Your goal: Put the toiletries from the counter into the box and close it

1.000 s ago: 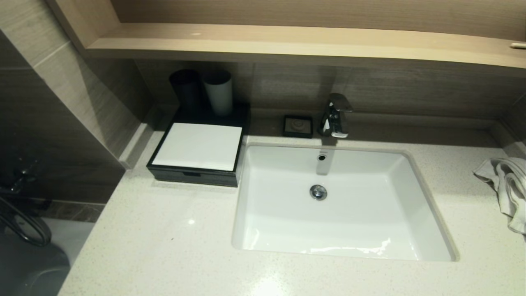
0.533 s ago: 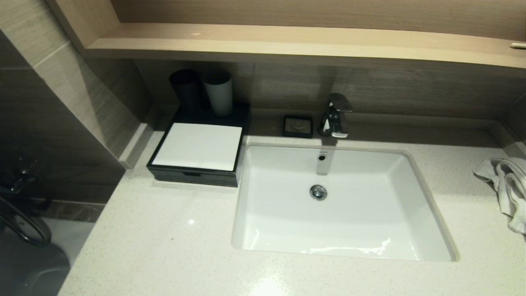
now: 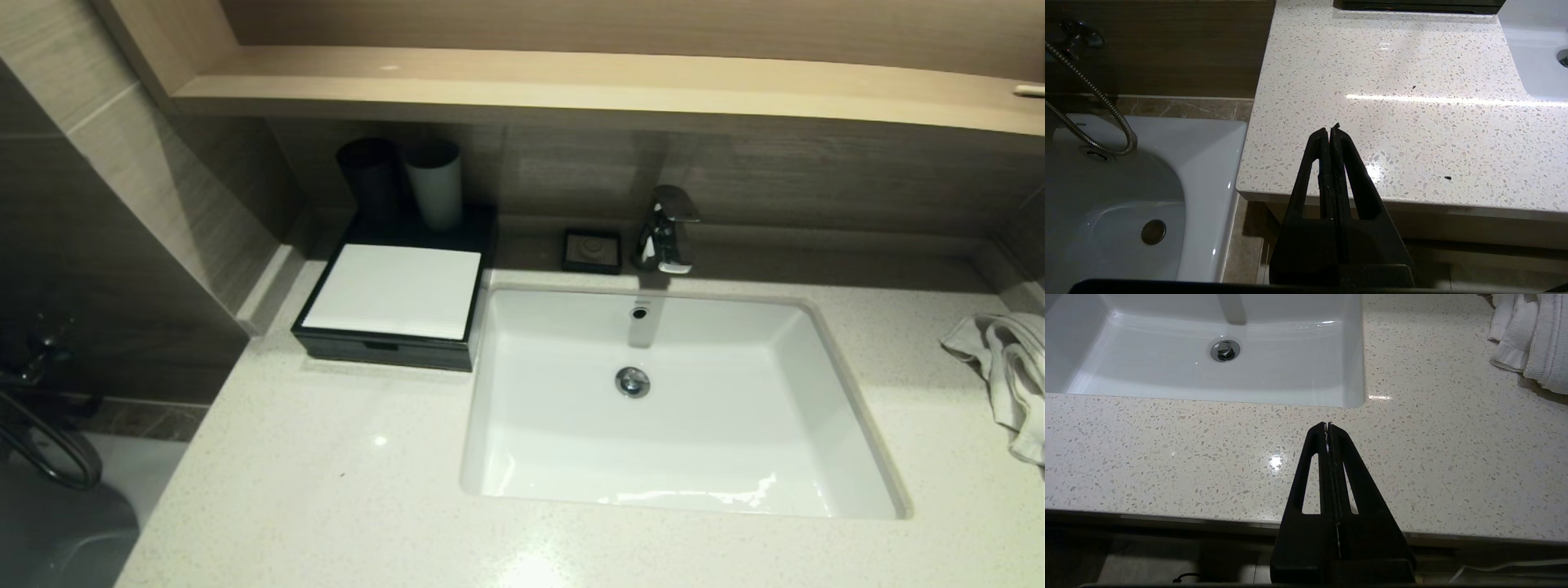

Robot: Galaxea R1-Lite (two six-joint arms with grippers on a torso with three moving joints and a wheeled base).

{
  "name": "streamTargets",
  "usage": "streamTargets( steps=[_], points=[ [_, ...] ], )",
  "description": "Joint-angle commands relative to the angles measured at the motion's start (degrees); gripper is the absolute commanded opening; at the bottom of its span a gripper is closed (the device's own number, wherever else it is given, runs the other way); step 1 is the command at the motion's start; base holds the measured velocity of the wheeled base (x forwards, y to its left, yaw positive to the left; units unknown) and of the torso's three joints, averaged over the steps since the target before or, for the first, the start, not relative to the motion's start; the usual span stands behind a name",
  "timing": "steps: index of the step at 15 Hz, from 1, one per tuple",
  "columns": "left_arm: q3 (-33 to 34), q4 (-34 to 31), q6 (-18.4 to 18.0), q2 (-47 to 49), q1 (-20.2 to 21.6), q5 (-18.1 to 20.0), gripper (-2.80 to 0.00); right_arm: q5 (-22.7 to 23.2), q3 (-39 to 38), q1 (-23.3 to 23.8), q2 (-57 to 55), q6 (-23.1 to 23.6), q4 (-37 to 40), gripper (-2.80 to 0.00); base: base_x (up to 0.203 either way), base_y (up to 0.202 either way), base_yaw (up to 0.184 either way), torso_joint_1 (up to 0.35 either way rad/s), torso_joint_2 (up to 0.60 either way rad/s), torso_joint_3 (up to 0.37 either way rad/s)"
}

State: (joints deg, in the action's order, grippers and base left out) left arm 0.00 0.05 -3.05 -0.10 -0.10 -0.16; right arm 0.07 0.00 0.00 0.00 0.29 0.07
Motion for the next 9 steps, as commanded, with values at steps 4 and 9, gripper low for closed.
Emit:
streamTargets(
  steps=[4,9],
  points=[
    [0.0,0.0,0.0,0.1,0.0,0.0,-2.8,0.0,0.0,0.0,0.0,0.1,0.0,-2.8,0.0,0.0,0.0,0.0,0.0,0.0],
    [0.0,0.0,0.0,0.1,0.0,0.0,-2.8,0.0,0.0,0.0,0.0,0.0,0.0,-2.8,0.0,0.0,0.0,0.0,0.0,0.0]
  ],
)
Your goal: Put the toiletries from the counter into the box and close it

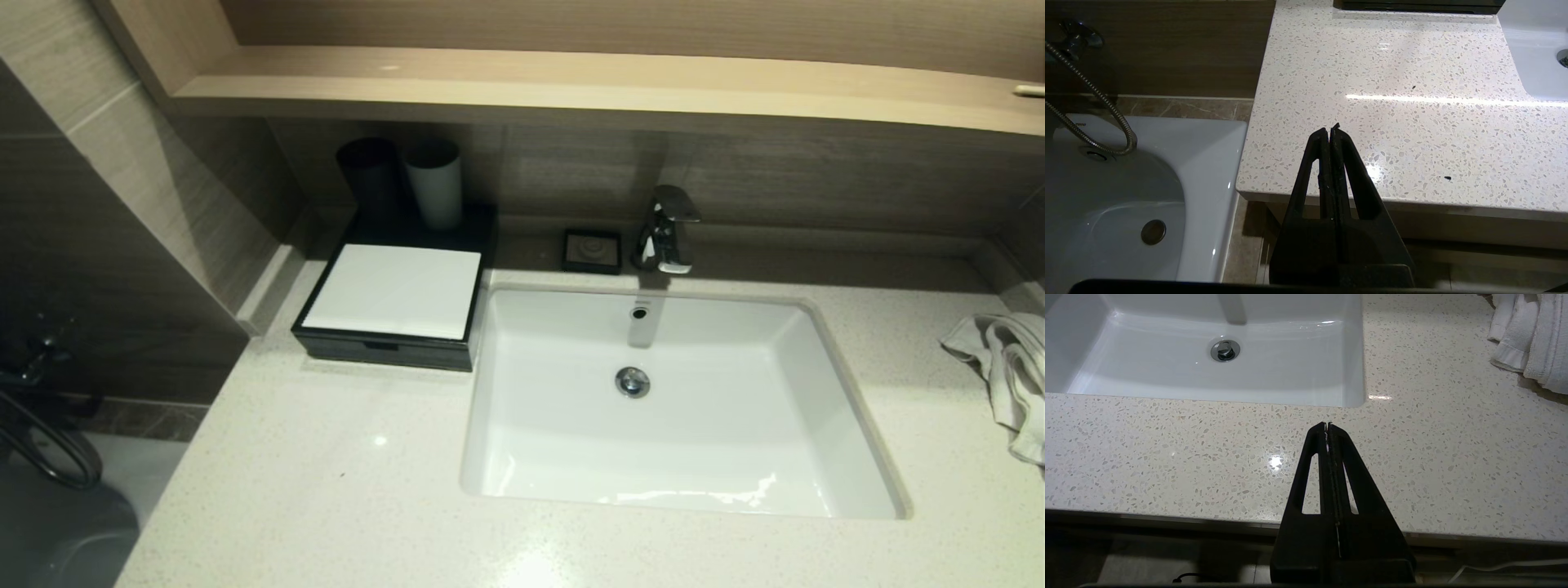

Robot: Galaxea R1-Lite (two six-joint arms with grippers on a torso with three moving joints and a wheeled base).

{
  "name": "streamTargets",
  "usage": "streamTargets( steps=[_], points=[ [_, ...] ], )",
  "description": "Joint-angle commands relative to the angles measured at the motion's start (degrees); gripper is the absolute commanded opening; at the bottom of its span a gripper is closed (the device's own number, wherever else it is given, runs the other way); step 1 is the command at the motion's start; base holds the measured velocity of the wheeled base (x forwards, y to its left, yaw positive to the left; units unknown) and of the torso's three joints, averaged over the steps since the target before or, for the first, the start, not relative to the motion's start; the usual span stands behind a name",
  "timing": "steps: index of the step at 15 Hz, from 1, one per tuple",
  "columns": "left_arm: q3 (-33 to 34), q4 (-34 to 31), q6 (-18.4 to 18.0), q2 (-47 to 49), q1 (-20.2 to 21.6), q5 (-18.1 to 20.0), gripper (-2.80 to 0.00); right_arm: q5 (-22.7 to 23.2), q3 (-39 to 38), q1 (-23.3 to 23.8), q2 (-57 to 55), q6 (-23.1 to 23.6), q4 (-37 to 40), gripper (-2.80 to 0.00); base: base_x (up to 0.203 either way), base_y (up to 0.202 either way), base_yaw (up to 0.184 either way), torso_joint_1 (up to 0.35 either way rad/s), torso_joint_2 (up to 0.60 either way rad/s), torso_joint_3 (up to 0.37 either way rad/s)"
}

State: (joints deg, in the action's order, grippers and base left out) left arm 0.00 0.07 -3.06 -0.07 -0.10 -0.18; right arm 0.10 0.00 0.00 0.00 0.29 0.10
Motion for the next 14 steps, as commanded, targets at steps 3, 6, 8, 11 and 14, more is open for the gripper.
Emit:
streamTargets(
  steps=[3,6,8,11,14],
  points=[
    [0.0,0.0,0.0,0.1,0.0,0.0,-2.8,0.0,0.0,0.0,0.0,0.0,0.0,-2.8,0.0,0.0,0.0,0.0,0.0,0.0],
    [0.0,0.0,0.0,0.1,0.0,0.0,-2.8,0.1,0.0,0.0,0.0,0.0,0.0,-2.8,0.0,0.0,0.0,0.0,0.0,0.0],
    [0.0,0.0,0.0,0.1,0.0,0.0,-2.8,0.0,0.0,0.1,0.0,0.0,0.0,-2.8,0.0,0.0,0.0,0.0,0.0,0.0],
    [0.0,0.0,0.0,0.1,0.0,0.0,-2.8,0.0,0.0,0.1,0.0,0.1,-0.1,-2.8,0.0,0.0,0.0,0.0,0.0,0.0],
    [0.0,0.0,-0.1,0.1,0.0,0.0,-2.8,0.0,0.0,0.0,-0.1,0.0,-0.1,-2.8,0.0,0.0,0.0,0.0,0.0,0.0]
  ],
)
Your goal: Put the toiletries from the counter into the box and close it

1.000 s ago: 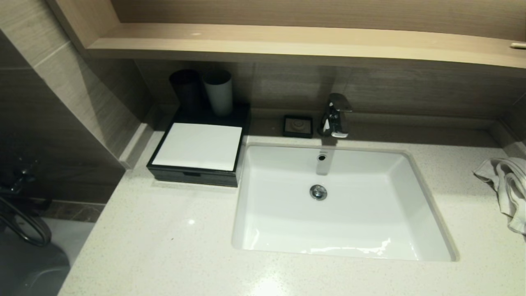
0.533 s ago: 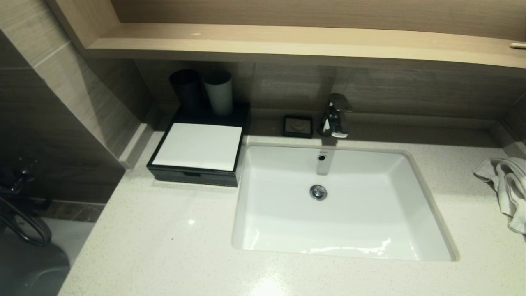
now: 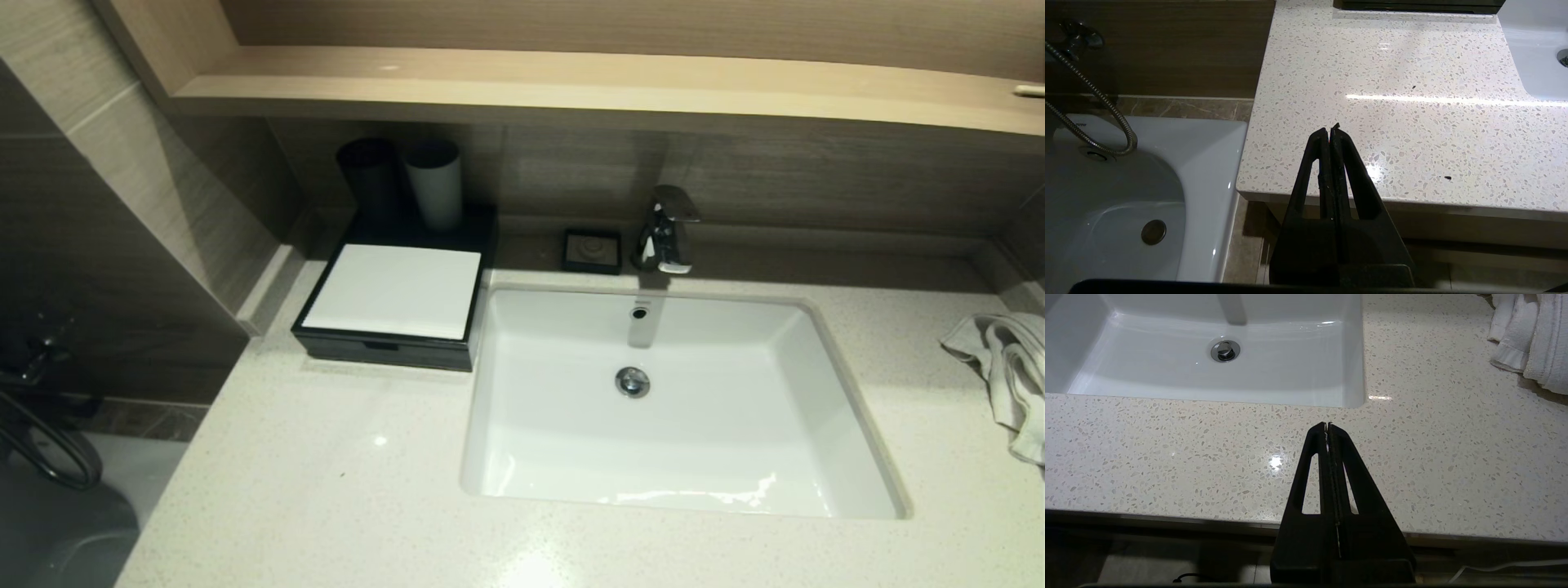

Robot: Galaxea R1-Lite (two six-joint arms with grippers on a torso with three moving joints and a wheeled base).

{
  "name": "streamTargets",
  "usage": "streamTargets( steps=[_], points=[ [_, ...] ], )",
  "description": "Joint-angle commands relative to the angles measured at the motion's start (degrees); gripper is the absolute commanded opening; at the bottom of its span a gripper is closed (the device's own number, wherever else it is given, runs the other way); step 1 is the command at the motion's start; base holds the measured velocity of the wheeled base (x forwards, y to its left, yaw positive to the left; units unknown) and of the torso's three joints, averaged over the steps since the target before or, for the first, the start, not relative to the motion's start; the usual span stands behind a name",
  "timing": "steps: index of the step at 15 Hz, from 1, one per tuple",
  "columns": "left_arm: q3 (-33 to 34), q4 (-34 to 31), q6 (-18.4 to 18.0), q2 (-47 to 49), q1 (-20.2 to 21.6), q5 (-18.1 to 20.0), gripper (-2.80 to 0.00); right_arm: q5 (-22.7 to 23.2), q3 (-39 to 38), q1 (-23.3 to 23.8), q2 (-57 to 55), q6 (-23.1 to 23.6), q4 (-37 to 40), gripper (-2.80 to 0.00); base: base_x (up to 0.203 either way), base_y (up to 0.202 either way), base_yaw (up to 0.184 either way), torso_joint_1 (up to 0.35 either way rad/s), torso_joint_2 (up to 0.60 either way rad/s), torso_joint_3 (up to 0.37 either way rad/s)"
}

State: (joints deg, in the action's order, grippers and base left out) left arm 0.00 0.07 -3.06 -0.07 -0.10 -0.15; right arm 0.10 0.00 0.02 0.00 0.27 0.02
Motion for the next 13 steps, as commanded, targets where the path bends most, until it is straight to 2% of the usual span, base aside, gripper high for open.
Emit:
streamTargets(
  steps=[1,13],
  points=[
    [0.0,0.0,0.0,0.1,0.0,0.0,-2.8,0.0,0.0,0.0,0.0,0.0,0.0,-2.8,0.0,0.0,0.0,0.0,0.0,0.0],
    [0.0,0.0,0.0,0.1,0.0,0.0,-2.8,0.0,0.0,0.0,0.0,-0.1,0.1,-2.8,0.0,0.0,0.0,0.0,0.0,0.0]
  ],
)
